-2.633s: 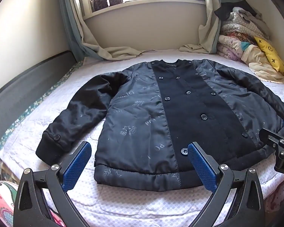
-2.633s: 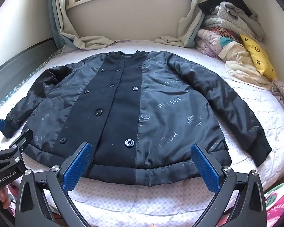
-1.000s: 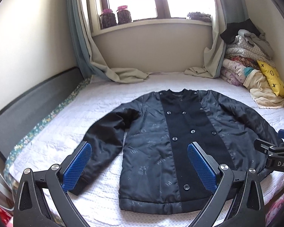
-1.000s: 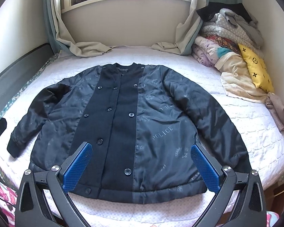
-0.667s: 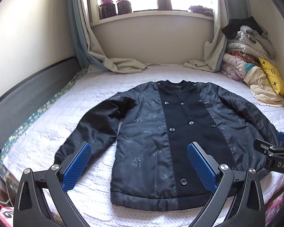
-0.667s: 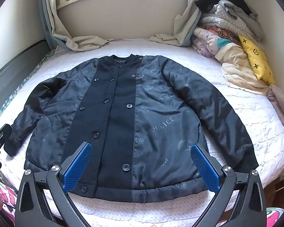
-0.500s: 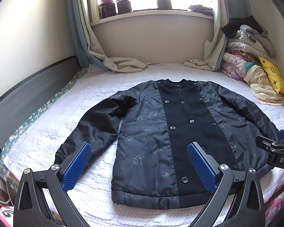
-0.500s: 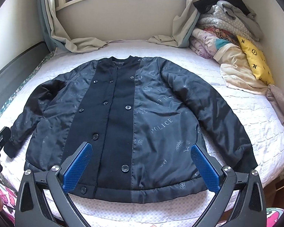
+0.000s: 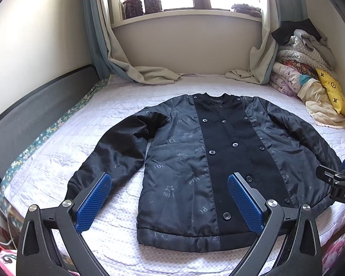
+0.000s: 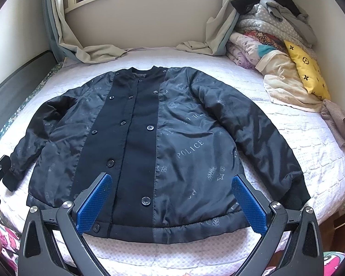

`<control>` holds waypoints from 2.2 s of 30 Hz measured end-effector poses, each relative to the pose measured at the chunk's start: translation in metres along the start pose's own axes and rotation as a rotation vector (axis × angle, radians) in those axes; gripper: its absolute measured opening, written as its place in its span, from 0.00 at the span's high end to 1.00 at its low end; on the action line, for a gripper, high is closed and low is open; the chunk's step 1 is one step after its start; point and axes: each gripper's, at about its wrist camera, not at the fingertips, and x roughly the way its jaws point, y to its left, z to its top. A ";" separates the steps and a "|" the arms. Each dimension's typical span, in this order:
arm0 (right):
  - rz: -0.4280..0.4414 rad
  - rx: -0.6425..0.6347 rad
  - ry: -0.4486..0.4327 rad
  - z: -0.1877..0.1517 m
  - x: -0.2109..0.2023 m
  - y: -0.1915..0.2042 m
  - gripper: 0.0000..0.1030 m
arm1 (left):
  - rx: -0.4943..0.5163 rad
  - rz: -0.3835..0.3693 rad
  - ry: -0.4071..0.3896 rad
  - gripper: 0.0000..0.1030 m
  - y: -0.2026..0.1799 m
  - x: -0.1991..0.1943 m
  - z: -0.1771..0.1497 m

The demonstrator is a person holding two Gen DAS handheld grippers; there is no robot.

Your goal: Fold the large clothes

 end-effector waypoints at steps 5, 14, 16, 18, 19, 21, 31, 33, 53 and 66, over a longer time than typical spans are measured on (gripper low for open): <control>-0.005 -0.008 0.004 0.000 0.001 0.000 0.00 | -0.024 -0.005 0.016 0.00 0.005 0.003 0.000; 0.086 0.019 -0.011 0.030 -0.017 -0.008 0.00 | -0.199 -0.026 0.085 0.00 0.049 0.019 -0.002; 0.140 0.015 -0.007 0.048 -0.019 -0.006 0.00 | -0.252 -0.033 0.103 0.00 0.060 0.024 -0.001; 0.176 -0.001 -0.011 0.068 -0.018 -0.002 0.00 | -0.282 -0.017 0.119 0.00 0.069 0.029 0.000; 0.190 -0.009 -0.019 0.079 -0.017 0.000 0.00 | -0.288 -0.006 0.128 0.00 0.072 0.032 0.001; 0.218 -0.035 -0.038 0.100 -0.012 0.006 0.00 | -0.295 0.012 0.149 0.00 0.078 0.038 0.003; 0.209 -0.071 -0.028 0.113 0.052 -0.007 0.00 | -0.521 -0.025 0.304 0.00 0.142 0.078 0.009; 0.217 -0.049 -0.005 0.114 0.066 -0.011 0.00 | -0.616 -0.057 0.333 0.02 0.160 0.090 0.003; 0.217 -0.029 0.087 0.104 0.113 -0.009 0.00 | -1.250 -0.064 0.280 0.32 0.219 0.171 -0.090; 0.176 -0.012 0.168 0.097 0.148 -0.017 0.00 | -1.123 0.047 0.115 0.85 0.247 0.156 -0.027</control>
